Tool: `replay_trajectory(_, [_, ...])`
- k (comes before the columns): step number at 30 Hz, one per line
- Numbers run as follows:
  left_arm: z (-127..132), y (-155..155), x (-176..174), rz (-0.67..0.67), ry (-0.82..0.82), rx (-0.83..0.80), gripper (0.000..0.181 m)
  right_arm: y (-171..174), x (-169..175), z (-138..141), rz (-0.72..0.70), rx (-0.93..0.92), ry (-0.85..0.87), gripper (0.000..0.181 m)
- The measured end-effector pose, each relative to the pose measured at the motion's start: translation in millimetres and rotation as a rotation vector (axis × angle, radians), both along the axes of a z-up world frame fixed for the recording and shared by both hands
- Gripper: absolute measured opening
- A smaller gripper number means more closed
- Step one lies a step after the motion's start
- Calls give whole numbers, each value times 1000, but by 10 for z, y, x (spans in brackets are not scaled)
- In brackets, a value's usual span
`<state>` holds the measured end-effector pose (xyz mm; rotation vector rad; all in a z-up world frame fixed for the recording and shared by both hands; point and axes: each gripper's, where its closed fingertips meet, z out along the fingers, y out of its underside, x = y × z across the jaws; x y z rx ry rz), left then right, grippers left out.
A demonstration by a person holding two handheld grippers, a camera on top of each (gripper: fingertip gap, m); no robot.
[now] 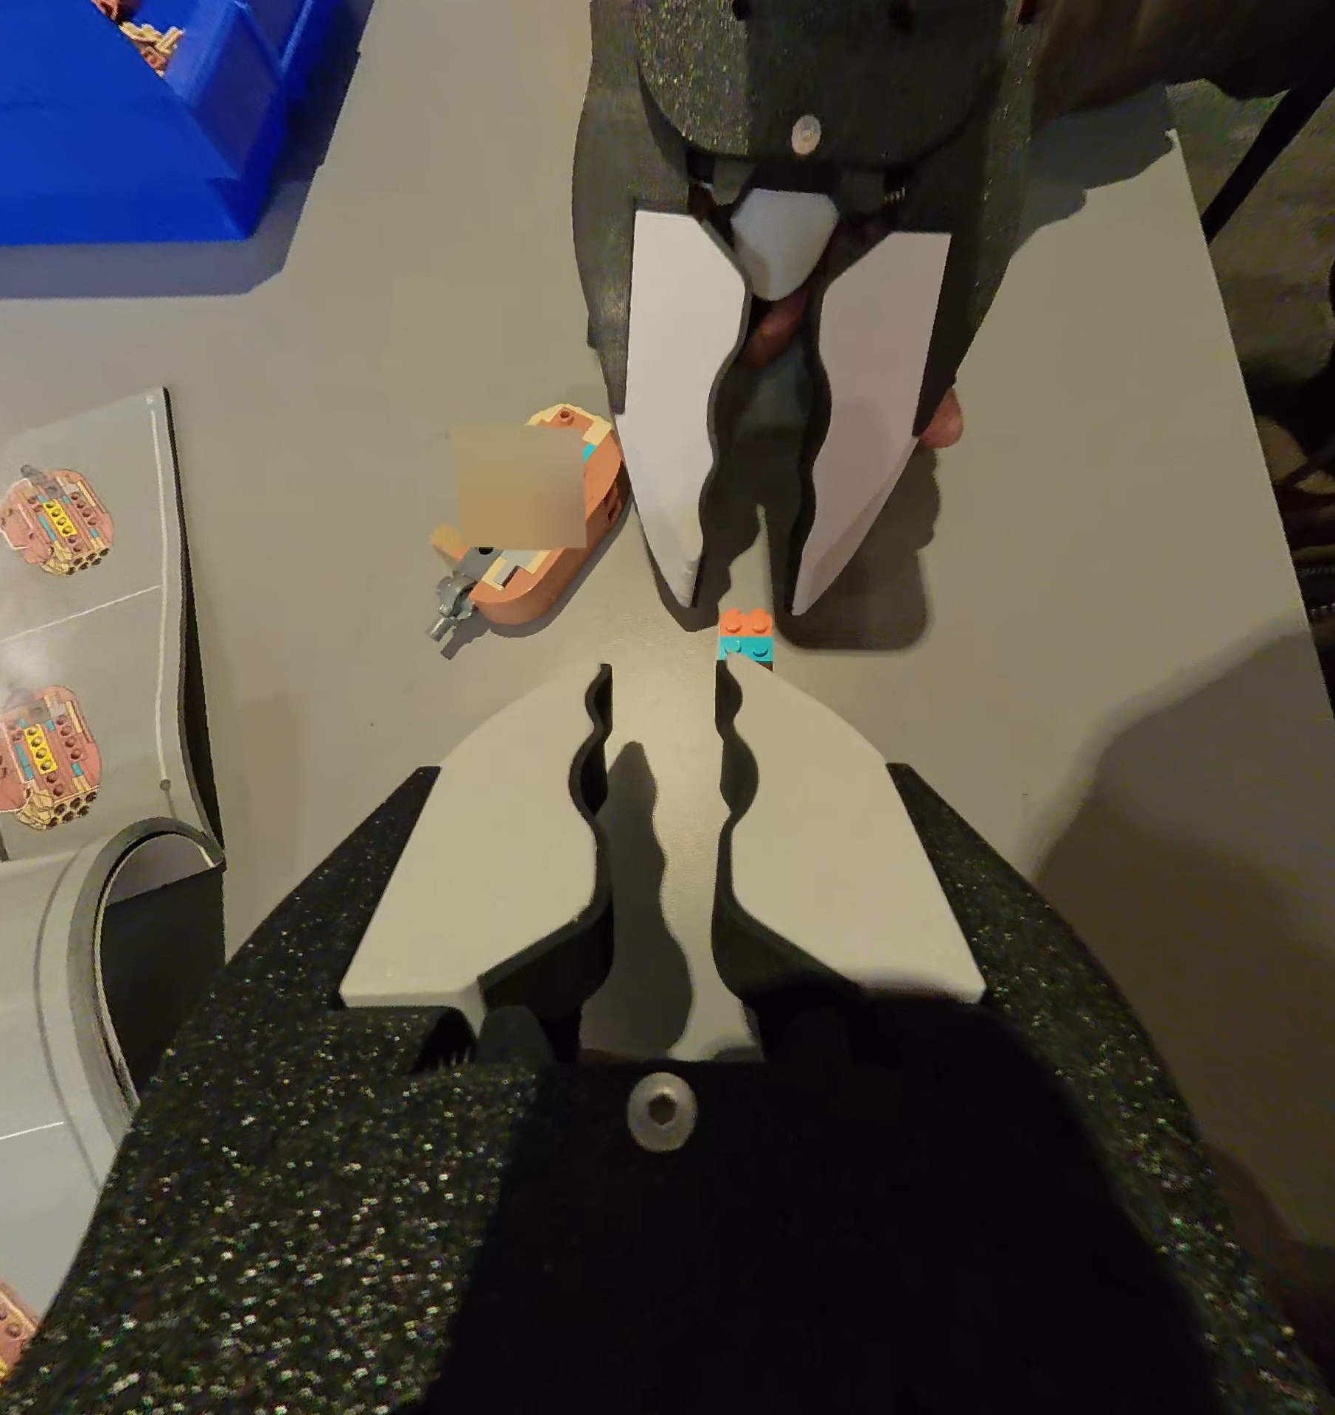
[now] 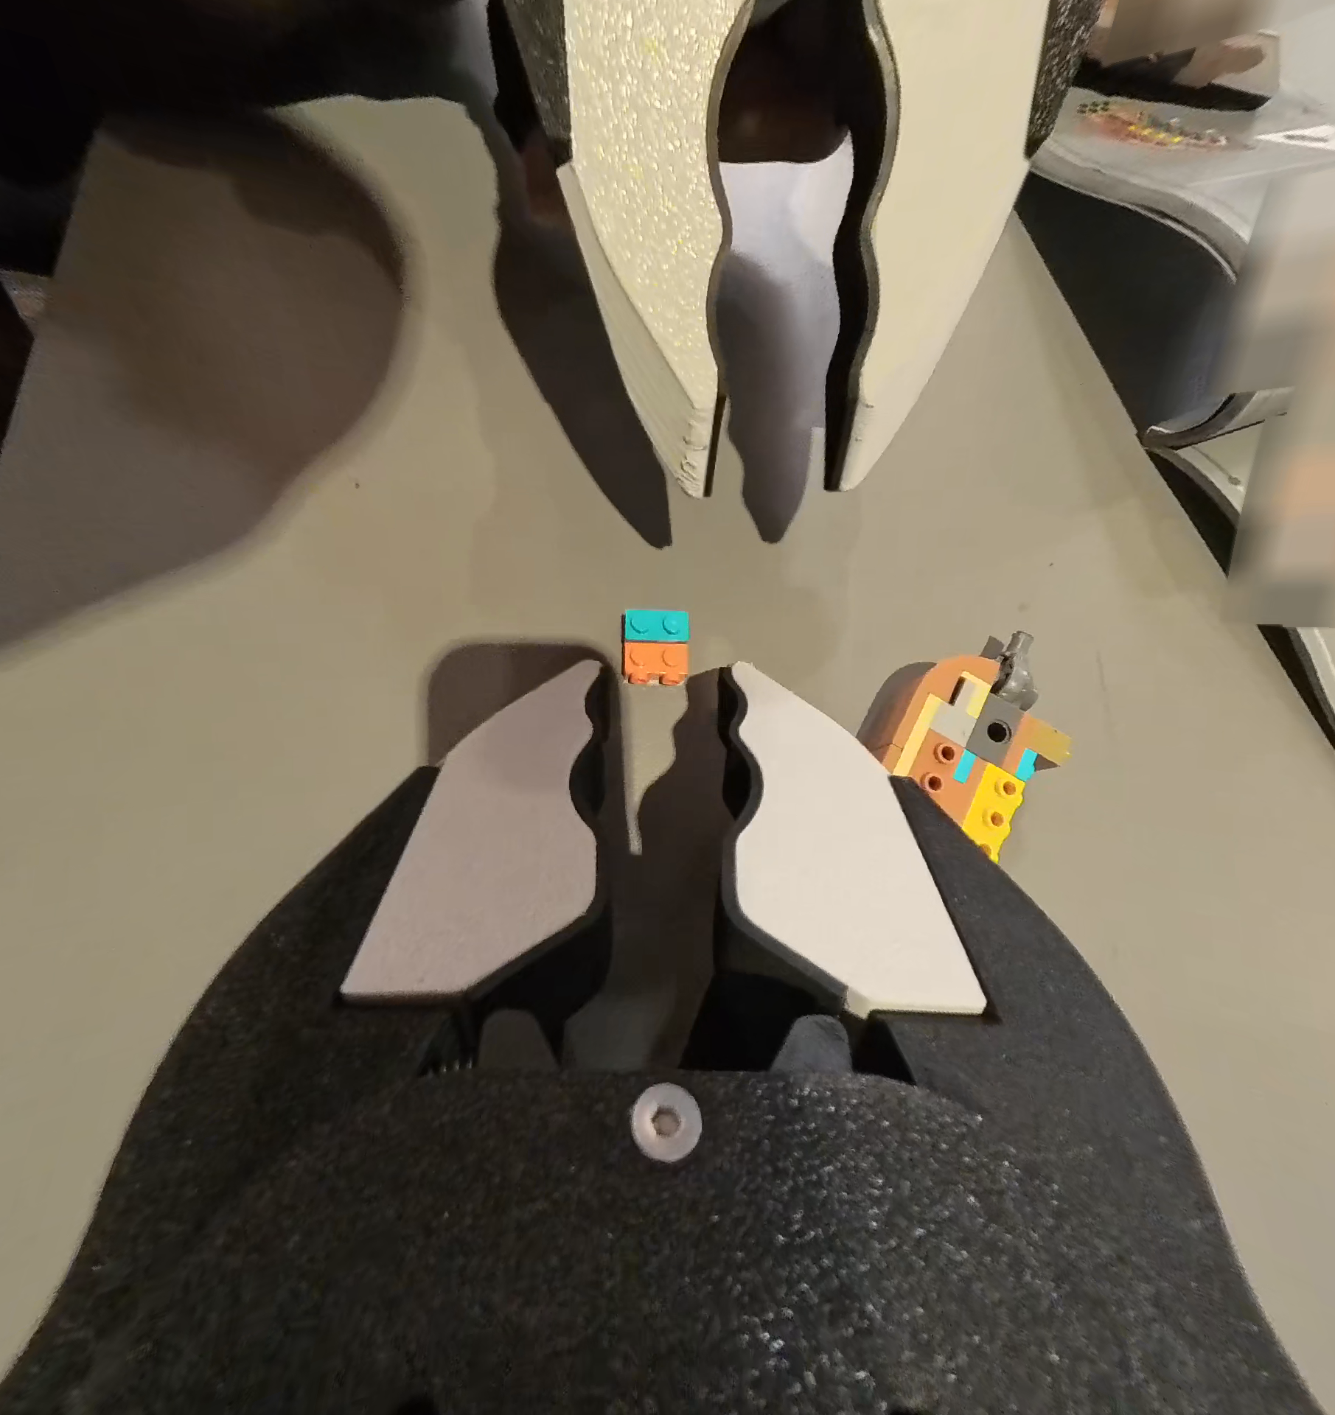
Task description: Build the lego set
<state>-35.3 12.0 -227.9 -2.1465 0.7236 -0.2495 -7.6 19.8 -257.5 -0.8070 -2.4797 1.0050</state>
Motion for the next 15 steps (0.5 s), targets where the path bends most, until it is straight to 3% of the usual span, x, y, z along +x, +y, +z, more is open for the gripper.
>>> replay_trajectory(15, [-12,3,-43,20,43,-1,26,-28,-15,-56,-7,-3,-67,22])
